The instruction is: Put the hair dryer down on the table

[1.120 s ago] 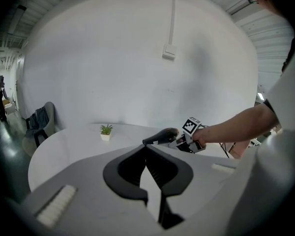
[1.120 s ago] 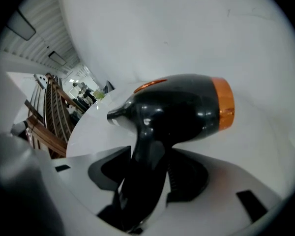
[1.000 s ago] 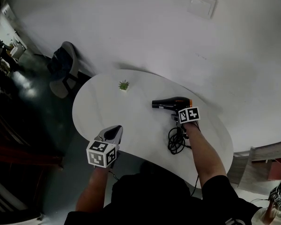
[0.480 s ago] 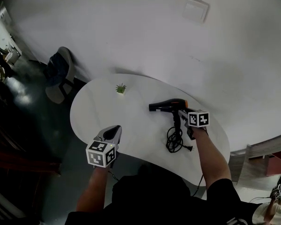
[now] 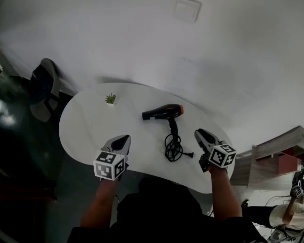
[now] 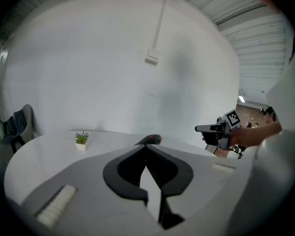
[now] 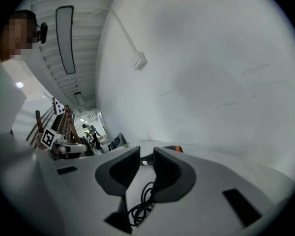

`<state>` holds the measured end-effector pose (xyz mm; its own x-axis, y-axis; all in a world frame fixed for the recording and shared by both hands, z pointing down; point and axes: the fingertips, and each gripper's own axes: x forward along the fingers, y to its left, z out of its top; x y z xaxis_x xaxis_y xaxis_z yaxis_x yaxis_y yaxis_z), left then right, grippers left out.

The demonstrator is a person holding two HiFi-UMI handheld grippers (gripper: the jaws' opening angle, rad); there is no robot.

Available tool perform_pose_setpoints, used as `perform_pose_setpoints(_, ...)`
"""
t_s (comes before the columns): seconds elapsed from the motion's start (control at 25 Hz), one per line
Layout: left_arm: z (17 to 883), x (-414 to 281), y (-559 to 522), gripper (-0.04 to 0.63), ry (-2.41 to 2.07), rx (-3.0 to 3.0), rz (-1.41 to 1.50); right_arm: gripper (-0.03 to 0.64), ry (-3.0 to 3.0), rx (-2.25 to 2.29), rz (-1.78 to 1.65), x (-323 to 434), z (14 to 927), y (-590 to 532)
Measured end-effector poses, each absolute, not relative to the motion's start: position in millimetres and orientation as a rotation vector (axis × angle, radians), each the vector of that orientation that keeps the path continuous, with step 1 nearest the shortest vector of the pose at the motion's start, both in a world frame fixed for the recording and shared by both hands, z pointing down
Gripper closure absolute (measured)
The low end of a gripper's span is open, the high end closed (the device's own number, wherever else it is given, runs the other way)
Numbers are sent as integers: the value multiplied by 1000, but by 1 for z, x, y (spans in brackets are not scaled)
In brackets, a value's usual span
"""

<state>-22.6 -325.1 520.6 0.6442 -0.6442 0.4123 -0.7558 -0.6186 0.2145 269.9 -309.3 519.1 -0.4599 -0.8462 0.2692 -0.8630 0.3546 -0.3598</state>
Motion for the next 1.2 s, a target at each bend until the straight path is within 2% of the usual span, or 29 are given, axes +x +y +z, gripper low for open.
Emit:
perform_pose_setpoints(0.16, 506, -7, -329, 584, -1119, 2543, 462, 553, -2574, 1581, 622, 276, 499, -272)
perform_pose_setpoints(0.44, 455, 34, -348, 584, -1179, 2621, 376, 603, -2713, 1573, 427, 299, 436, -257)
perform_pose_setpoints(0.64, 431, 44, -363, 584, -1248, 2632, 327, 604, -2834, 1659, 432, 310, 395, -275)
perform_pose_setpoints(0.84, 418, 52, -373, 584, -1262, 2668, 331, 604, -2844, 1591, 275, 301, 372, -296)
perform_pose_setpoints(1.2, 424, 36, -365, 584, -1311, 2619, 322, 604, -2803, 1548, 166, 288, 371, -299)
